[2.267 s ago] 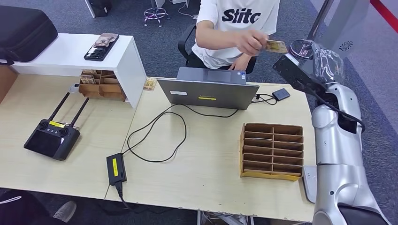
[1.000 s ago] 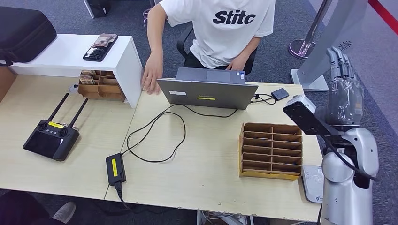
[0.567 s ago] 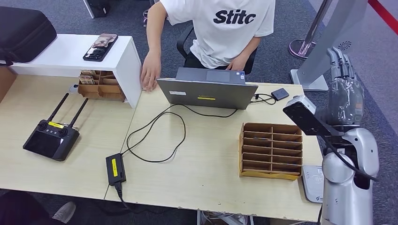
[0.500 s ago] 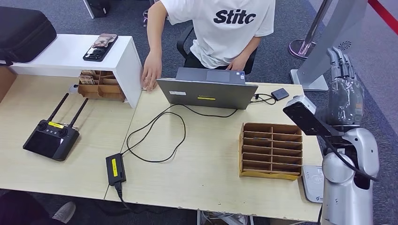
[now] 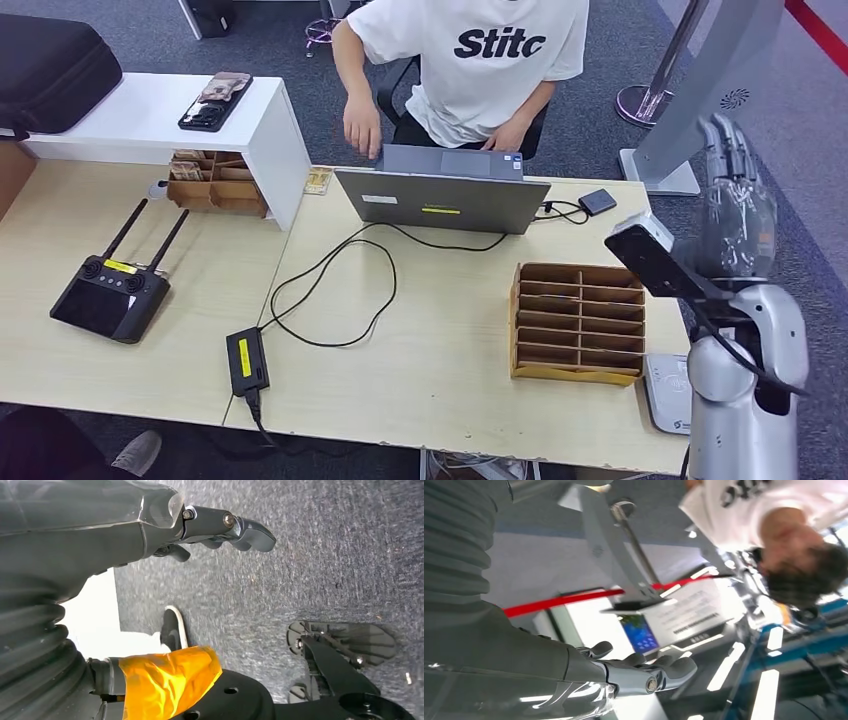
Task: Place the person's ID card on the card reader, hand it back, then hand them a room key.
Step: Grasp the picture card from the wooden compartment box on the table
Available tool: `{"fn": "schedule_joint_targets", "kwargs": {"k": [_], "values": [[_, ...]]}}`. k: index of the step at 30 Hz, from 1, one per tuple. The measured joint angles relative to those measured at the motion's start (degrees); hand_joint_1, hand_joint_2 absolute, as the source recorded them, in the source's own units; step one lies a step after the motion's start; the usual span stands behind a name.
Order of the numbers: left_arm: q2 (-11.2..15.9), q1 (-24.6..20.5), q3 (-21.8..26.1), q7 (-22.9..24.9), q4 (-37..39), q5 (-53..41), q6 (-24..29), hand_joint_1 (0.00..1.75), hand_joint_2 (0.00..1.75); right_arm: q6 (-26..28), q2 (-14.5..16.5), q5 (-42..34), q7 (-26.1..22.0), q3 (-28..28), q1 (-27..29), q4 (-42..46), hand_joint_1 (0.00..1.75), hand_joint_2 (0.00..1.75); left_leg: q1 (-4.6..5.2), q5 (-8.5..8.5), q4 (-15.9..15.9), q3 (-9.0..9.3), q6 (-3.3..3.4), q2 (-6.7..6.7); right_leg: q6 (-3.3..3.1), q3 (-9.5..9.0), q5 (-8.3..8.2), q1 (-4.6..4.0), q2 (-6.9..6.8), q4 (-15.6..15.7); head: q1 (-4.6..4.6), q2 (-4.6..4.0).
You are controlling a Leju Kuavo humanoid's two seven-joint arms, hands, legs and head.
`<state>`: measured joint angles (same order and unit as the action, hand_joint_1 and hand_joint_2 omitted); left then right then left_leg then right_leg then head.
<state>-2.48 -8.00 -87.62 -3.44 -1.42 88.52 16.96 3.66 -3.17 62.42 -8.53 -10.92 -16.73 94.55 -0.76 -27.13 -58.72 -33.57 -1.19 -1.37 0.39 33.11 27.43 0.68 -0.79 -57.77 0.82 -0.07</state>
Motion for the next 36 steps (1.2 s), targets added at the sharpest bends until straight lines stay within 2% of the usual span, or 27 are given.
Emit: {"fn": "schedule_joint_targets", "kwargs": {"k": [3, 7, 22, 36], "values": [[-0.4, 0.7, 0.0, 0.0, 0.0, 1.2, 0.4, 0.0, 1.75, 3.7, -1.4, -1.4, -5.1, -5.2, 8.7, -0.2, 0.0, 1.75, 0.02, -0.18, 0.0, -0.01, 0.05, -0.22, 0.0, -0.31, 0.13, 0.01, -0.23, 0.0, -0.17, 0.0], [-0.5, 0.7, 0.0, 0.0, 0.0, 1.3, 0.4, 0.0, 1.75, 3.0, -1.4, 0.0, -6.6, -9.5, 12.8, -0.3, 0.0, 1.75, 0.09, -0.3, 0.0, 0.06, 0.06, 0.37, -0.02, -0.15, 0.1, 0.07, 0.3, 0.0, -0.17, 0.0], [-0.6, 0.7, 0.0, 0.0, 0.0, 1.5, 0.4, 0.0, 1.75, 2.1, -1.4, 1.0, -5.5, -12.3, 14.6, 0.0, 0.0, 1.75, 0.09, -0.3, 0.0, 0.14, 0.03, 0.53, -0.03, -0.16, 0.09, 0.06, 0.43, 0.0, -0.16, 0.0], [-0.6, 0.7, 0.0, -0.4, 0.0, 1.5, -0.1, 0.0, 1.75, 0.6, -1.4, 2.4, -4.9, -10.8, 14.9, -0.2, 0.0, 1.75, 0.08, -0.3, 0.0, 0.14, 0.03, 0.54, -0.03, -0.17, 0.09, 0.06, 0.44, 0.0, -0.17, 0.0]]}}
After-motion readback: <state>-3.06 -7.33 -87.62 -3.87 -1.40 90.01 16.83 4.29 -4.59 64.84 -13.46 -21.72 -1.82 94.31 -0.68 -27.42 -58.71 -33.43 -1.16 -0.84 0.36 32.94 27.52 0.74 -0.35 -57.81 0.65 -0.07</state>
